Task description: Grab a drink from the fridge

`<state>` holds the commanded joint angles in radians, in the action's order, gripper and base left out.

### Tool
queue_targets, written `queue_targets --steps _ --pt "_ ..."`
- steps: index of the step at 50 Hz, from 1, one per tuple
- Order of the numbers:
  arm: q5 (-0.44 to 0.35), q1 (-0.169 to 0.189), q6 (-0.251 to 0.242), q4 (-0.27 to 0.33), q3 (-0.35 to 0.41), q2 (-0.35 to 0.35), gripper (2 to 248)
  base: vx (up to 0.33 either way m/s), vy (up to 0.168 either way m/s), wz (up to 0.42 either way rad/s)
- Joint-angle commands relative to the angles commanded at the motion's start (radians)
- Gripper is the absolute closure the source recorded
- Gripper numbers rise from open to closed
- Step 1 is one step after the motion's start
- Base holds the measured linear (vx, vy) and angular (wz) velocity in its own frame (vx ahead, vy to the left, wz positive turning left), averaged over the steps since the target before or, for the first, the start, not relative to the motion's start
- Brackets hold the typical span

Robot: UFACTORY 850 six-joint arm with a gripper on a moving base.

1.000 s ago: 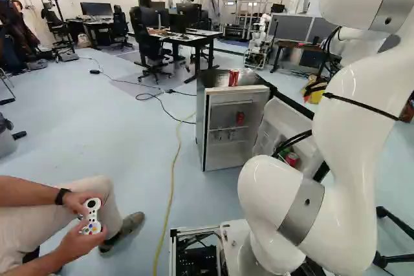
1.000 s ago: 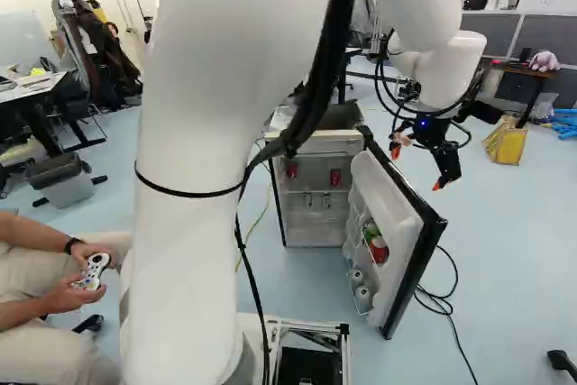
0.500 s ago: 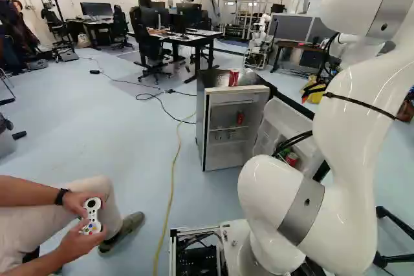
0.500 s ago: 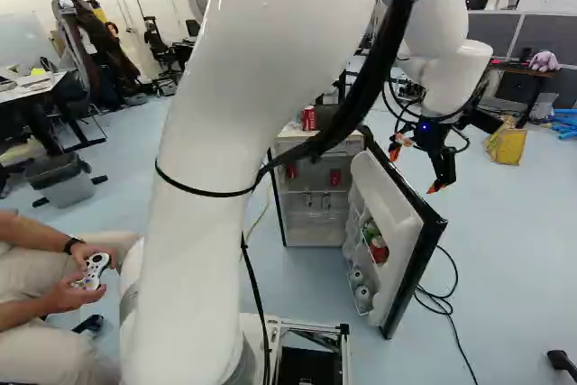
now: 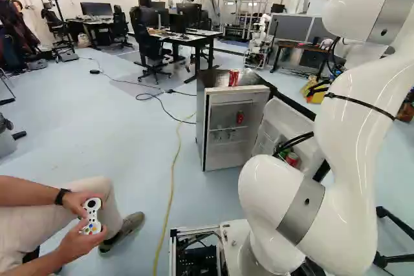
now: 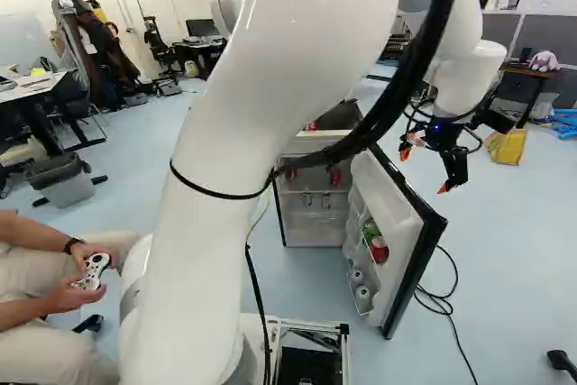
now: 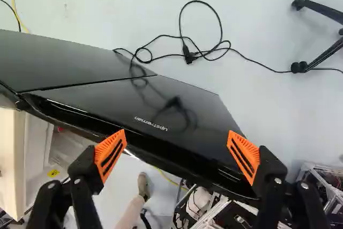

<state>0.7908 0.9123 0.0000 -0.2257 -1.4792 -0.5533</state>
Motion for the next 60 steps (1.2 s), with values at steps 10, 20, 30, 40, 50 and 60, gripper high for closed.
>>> queue_targets --steps 10,20,30,40,50,60 --pt "0.009 0.012 0.000 -0.005 -0.026 -0.018 3 0.000 0.000 0.000" --pt "0.012 0.016 0.000 -0.015 -0.034 -0.023 3 0.000 0.000 0.000" --pt "0.012 0.016 0.032 -0.021 -0.035 -0.024 3 0.000 0.000 0.000" --pt "0.012 0.016 0.128 -0.022 -0.035 -0.024 3 0.000 0.000 0.000" --pt "0.012 0.016 0.208 -0.022 -0.035 -0.024 3 0.000 0.000 0.000" --pt "0.012 0.016 0.220 -0.022 -0.038 -0.037 3 0.000 0.000 0.000"
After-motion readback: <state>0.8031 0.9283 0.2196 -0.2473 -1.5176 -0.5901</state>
